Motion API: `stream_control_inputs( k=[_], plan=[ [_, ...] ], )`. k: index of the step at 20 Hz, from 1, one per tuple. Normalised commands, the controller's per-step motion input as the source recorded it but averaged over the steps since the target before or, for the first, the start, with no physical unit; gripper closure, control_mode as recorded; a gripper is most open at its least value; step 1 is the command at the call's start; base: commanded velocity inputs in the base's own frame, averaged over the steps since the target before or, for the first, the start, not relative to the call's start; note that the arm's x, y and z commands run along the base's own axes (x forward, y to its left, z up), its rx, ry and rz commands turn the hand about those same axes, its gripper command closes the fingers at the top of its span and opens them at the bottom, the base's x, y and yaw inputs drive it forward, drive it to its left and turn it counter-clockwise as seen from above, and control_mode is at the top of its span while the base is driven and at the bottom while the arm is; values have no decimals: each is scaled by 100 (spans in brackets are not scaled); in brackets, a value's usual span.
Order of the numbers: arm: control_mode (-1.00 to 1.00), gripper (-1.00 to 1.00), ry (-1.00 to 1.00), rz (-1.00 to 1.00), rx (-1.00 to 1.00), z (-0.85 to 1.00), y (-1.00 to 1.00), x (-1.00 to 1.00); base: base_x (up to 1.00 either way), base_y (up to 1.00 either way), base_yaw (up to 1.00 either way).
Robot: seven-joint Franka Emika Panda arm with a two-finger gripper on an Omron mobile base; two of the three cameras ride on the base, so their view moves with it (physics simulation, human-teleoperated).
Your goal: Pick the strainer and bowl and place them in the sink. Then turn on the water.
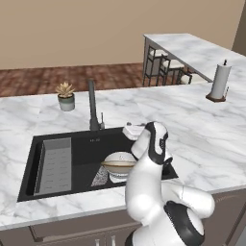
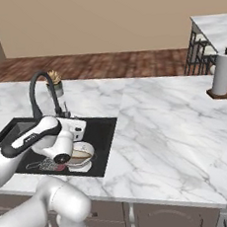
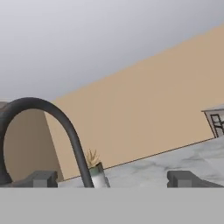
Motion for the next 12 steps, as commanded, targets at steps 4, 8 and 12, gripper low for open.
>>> stream_control_inputs(
  k=[4,8,12],
  plan=[
    [-100,-100,4,3,-6,14,15,0,0,0,0],
    [-100,-100,2,1,-20,0,26,0,0,0,0],
    [-100,-100,0,0,-12,0,8,0,0,0,0]
  ],
)
